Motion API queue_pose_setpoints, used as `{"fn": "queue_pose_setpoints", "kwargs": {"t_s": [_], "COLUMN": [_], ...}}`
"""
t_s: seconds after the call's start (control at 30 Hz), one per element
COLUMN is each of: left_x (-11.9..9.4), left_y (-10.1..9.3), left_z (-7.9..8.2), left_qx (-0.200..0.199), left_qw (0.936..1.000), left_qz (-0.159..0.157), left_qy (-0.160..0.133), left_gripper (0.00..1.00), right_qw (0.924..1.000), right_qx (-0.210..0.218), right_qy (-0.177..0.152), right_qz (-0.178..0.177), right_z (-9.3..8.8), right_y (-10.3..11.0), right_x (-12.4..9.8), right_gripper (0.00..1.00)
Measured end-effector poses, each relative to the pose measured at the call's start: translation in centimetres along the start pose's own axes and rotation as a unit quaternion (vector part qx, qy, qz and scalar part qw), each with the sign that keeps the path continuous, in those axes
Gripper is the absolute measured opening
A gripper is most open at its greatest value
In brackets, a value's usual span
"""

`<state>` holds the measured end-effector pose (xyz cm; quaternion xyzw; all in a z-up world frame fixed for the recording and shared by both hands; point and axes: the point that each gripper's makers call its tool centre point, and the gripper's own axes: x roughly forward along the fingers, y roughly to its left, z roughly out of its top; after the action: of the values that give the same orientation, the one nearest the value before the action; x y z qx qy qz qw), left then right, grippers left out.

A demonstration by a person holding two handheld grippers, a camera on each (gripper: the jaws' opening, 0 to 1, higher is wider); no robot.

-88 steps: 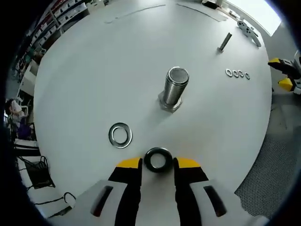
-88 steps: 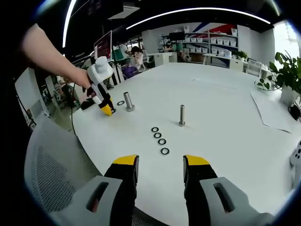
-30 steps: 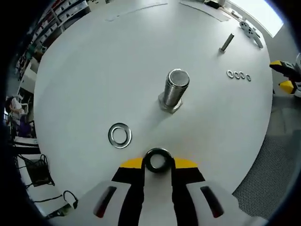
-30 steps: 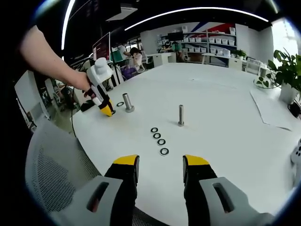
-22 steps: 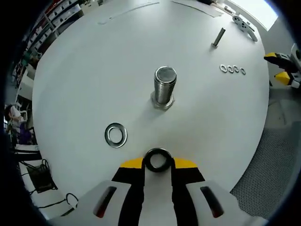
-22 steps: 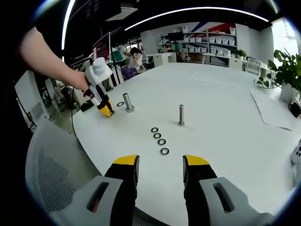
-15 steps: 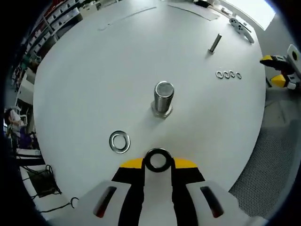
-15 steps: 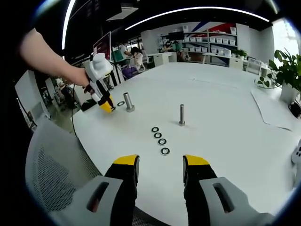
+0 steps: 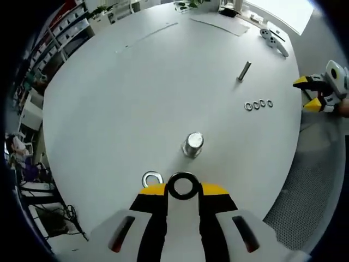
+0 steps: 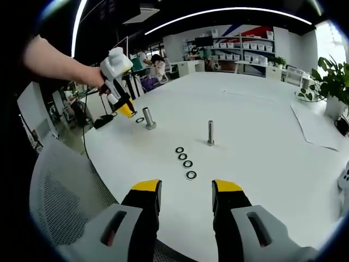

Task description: Place the washer onto the threaded stud by aligning its center hole with the stud, sliding it down to the base, and recovering from edge contact or off-axis alignment until the washer reaches the visible bottom stop.

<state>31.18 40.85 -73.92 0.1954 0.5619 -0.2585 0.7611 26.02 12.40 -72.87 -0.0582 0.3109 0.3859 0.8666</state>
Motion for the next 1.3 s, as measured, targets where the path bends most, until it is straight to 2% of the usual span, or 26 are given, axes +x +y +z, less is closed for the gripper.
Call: {"fn": "queue_pose_setpoints", "kwargs": {"t_s": [0.3, 0.57, 0.8, 1.3], "left_x": [-1.0, -1.0, -0.7, 0.5], "left_y": [0.1, -0.6, -0.9, -1.5], "left_z": [2.2, 3.8, 4.5, 4.5], "left_qx": [0.009, 0.024, 0.042, 0.062], "left_qw": [0.9998, 0.9994, 0.9989, 0.998], "left_qz": [-0.002, -0.01, -0.009, -0.012], "left_qy": [-0.017, -0.021, -0.018, 0.006], "left_gripper": [0.19, 0.19, 0.19, 0.19], "right_qw": [1.0, 1.0, 1.0, 0.9999], "right_qx": [0.001, 0.001, 0.004, 0.009], "right_qy": [0.0, -0.001, -0.004, -0.01], "right_qz": [-0.001, -0.001, -0.001, -0.002], "right_z": [0.0, 0.0, 0.1, 0.3], "right_y": [-0.1, -0.1, -0.1, -0.2], "right_x": [0.0, 0.0, 0.0, -0.1], "right_gripper": [0.39, 0.39, 0.39, 0.39]}}
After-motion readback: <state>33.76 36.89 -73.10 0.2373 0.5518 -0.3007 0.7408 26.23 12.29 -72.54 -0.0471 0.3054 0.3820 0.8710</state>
